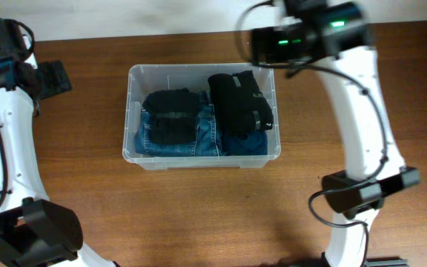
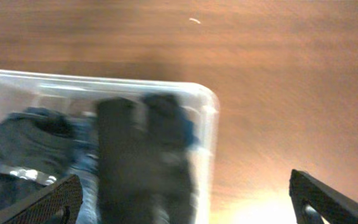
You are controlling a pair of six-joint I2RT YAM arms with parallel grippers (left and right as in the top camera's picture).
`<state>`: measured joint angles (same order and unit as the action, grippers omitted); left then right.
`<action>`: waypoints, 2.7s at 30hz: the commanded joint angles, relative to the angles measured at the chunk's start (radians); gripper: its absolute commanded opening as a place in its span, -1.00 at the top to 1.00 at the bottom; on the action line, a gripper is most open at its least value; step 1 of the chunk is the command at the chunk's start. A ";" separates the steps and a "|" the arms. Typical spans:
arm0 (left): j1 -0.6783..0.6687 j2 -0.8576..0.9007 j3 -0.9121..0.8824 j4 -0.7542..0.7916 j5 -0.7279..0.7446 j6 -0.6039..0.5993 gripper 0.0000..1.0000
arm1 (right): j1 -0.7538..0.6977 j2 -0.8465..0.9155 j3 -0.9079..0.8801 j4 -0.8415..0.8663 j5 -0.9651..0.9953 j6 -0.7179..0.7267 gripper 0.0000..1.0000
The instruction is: Pack container
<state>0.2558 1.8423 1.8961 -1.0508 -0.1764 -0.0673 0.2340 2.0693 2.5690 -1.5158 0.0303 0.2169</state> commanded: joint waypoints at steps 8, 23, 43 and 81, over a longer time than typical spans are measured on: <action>0.002 0.007 0.010 -0.001 0.026 0.016 -0.99 | -0.303 -0.001 0.059 -0.156 -0.112 0.097 -0.97; 0.002 0.007 0.010 -0.001 0.026 0.016 -0.99 | -0.296 -0.063 0.058 -0.175 -0.175 -0.282 -0.97; 0.002 0.007 0.010 -0.001 0.026 0.016 -0.99 | -0.293 -1.460 -1.833 1.274 -0.335 -0.294 -0.97; 0.002 0.007 0.010 -0.001 0.026 0.016 -0.99 | -0.273 -2.066 -2.564 1.452 -0.202 -0.185 -0.97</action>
<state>0.2573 1.8423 1.8961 -1.0523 -0.1539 -0.0673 -0.0467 0.0154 0.0128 -0.0578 -0.1886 0.0227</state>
